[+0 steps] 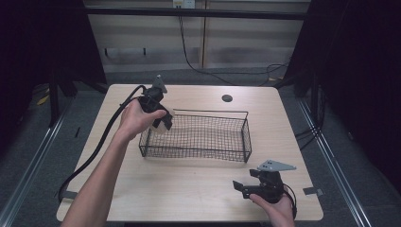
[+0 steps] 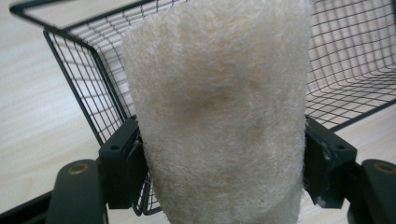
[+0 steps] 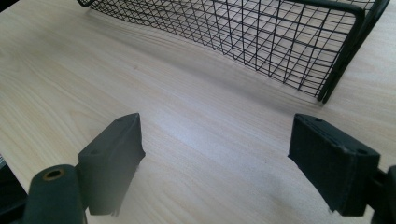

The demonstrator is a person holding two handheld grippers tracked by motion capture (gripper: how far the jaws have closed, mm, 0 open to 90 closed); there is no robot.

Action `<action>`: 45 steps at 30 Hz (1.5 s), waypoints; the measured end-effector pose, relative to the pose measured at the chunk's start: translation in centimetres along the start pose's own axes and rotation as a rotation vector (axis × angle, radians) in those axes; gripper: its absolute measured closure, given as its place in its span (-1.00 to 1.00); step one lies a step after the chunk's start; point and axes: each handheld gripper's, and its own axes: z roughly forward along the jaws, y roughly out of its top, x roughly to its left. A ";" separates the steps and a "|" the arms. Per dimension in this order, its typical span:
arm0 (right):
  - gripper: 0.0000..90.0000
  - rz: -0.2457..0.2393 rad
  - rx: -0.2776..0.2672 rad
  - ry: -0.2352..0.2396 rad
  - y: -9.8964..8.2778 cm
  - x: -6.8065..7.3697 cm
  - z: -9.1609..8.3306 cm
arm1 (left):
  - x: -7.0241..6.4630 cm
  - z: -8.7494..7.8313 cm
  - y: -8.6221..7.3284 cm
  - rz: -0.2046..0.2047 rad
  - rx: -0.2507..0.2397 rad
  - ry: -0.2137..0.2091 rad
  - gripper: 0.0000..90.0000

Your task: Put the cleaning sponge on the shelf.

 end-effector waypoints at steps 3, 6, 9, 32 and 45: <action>-0.61 -0.002 0.000 0.000 0.0 0.0 0.0 | 0.4 0.6 -0.1 -0.020 0.015 0.006 -0.39; -0.61 -0.001 0.000 0.000 0.0 0.0 0.0 | 0.9 1.2 -0.3 -0.058 0.017 0.038 -0.39; -0.61 -0.001 0.002 0.001 0.0 0.0 0.0 | 1.3 1.7 -0.6 -0.088 0.032 0.043 -0.39; -0.61 0.001 0.003 0.006 0.0 0.1 0.0 | 0.4 5.2 -0.6 -0.167 0.091 0.116 -0.39; -0.61 0.005 0.001 0.006 0.0 0.0 0.0 | 0.9 6.8 -0.7 -0.206 0.112 0.124 -0.39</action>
